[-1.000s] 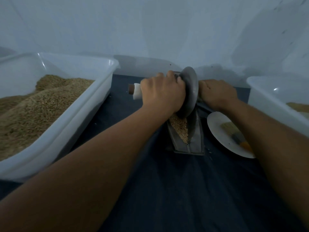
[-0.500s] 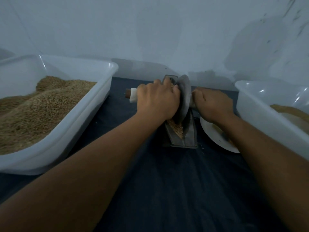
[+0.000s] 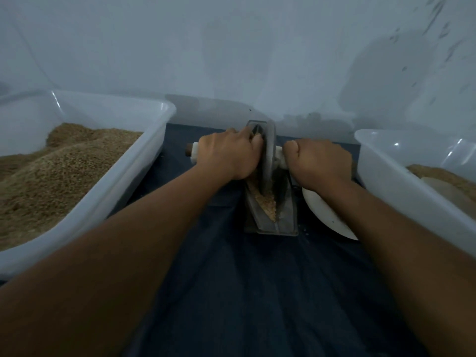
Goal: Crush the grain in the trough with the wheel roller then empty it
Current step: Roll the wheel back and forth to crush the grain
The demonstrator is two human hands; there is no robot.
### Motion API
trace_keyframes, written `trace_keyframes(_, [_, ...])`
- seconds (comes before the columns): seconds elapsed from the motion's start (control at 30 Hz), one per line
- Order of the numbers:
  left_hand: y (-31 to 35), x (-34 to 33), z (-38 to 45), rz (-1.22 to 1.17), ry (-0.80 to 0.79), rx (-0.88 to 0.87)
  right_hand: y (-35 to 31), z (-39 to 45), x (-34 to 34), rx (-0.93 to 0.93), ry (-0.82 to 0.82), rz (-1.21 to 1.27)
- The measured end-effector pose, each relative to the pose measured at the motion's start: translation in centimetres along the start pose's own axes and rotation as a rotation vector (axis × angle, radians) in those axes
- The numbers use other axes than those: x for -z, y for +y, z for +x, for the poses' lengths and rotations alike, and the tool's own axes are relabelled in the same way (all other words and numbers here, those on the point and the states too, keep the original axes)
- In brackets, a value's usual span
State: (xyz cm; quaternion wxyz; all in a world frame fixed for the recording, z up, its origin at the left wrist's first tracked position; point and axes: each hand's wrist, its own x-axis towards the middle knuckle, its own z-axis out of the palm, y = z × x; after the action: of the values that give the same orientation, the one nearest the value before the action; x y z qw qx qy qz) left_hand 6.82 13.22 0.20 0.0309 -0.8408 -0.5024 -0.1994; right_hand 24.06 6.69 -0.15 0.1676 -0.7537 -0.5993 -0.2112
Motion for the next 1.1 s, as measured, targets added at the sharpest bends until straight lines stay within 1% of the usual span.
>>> trace_keyframes(0.1, [-0.1, -0.2, 0.7, 0.006, 0.004, 0.019, 0.1, 1.3, -0.4, -0.009, -0.039, 0.017])
trace_keyframes(0.3, [-0.1, -0.9, 3.0, 0.014, -0.021, 0.040, 1.1, 4.1, -1.5, 0.088, -0.158, -0.031])
trace_keyframes(0.37, [-0.4, -1.1, 3.5, 0.011, -0.024, 0.051, 1.1, 5.0, -1.9, 0.085, -0.160, -0.010])
trace_keyframes(0.53, [-1.0, -1.1, 4.8, 0.004, -0.059, 0.081, 0.8, 7.4, -2.6, 0.010, -0.160, 0.045])
trace_keyframes(0.63, [-0.6, -1.1, 5.8, 0.021, -0.078, 0.093, 1.3, 8.5, -3.2, -0.019, -0.200, 0.045])
trace_keyframes(0.77, [-0.4, -1.1, 6.7, -0.007, -0.127, 0.187, 1.4, 9.7, -3.6, 0.011, -0.191, 0.008])
trace_keyframes(0.87, [-0.8, -1.3, 6.4, -0.043, -0.121, 0.228, 0.9, 10.3, -3.4, 0.040, -0.158, 0.001])
trace_keyframes(0.93, [-0.9, -1.3, 5.9, -0.040, -0.099, 0.196, 0.8, 10.1, -3.1, 0.046, -0.169, 0.008])
trace_keyframes(1.03, [-0.2, -0.6, 4.8, 0.015, -0.054, 0.098, 1.0, 9.3, -3.1, 0.040, -0.193, 0.007])
trace_keyframes(1.1, [0.4, -0.2, 4.3, 0.065, -0.010, 0.048, 1.3, 8.5, -3.0, 0.060, -0.239, 0.017])
